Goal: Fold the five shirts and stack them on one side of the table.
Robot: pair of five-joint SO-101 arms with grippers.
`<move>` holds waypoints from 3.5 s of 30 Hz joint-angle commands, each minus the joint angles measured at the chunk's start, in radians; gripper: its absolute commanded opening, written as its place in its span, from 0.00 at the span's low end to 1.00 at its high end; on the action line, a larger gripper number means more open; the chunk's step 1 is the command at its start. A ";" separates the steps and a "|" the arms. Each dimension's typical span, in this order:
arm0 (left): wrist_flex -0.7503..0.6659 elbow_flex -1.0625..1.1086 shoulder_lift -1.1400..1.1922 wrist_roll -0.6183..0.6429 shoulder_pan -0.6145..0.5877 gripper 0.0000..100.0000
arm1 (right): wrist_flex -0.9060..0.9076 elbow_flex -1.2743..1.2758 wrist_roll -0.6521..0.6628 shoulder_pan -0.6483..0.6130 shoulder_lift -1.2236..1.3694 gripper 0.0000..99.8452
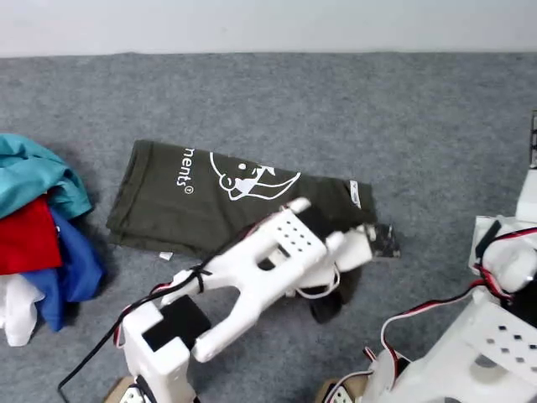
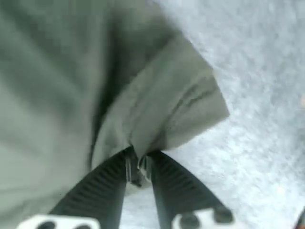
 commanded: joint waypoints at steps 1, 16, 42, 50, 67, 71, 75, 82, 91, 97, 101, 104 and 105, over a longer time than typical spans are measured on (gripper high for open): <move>0.012 -0.082 -0.044 -0.008 -0.034 0.00 | 0.038 -0.002 0.003 0.008 -0.015 0.01; 0.006 -0.512 0.301 -0.009 -0.199 0.01 | 0.038 -0.002 0.003 0.008 -0.015 0.01; 0.273 -0.754 0.287 -0.035 -0.169 0.02 | 0.038 -0.002 0.005 0.008 -0.015 0.01; 0.267 -0.469 0.138 -0.038 -0.101 0.01 | 0.038 -0.002 0.008 0.008 -0.015 0.01; -0.058 -0.278 0.334 -0.038 -0.361 0.01 | 0.038 0.000 0.009 0.008 -0.013 0.01; -0.032 -0.317 0.298 -0.037 -0.359 0.01 | 0.038 0.000 0.009 0.008 -0.013 0.01; 0.034 -0.374 0.226 -0.037 -0.354 0.01 | 0.038 0.000 0.009 0.008 -0.015 0.01; 0.110 -0.418 0.087 -0.040 -0.350 0.01 | 0.038 0.000 0.005 0.008 -0.015 0.01; 0.115 -0.418 -0.003 0.115 -0.644 0.01 | 0.039 0.000 0.009 0.010 -0.015 0.01; 0.153 -0.421 0.046 0.063 -0.914 0.18 | 0.039 0.000 0.009 0.008 -0.015 0.01; 0.089 -0.478 0.117 0.032 -1.039 0.21 | 0.039 0.002 0.011 0.008 -0.015 0.01; 0.077 -0.558 0.207 0.014 -1.059 0.21 | 0.039 0.002 0.011 0.008 -0.015 0.01; 0.077 -0.596 0.247 0.012 -1.059 0.21 | 0.039 0.002 0.011 0.008 -0.015 0.01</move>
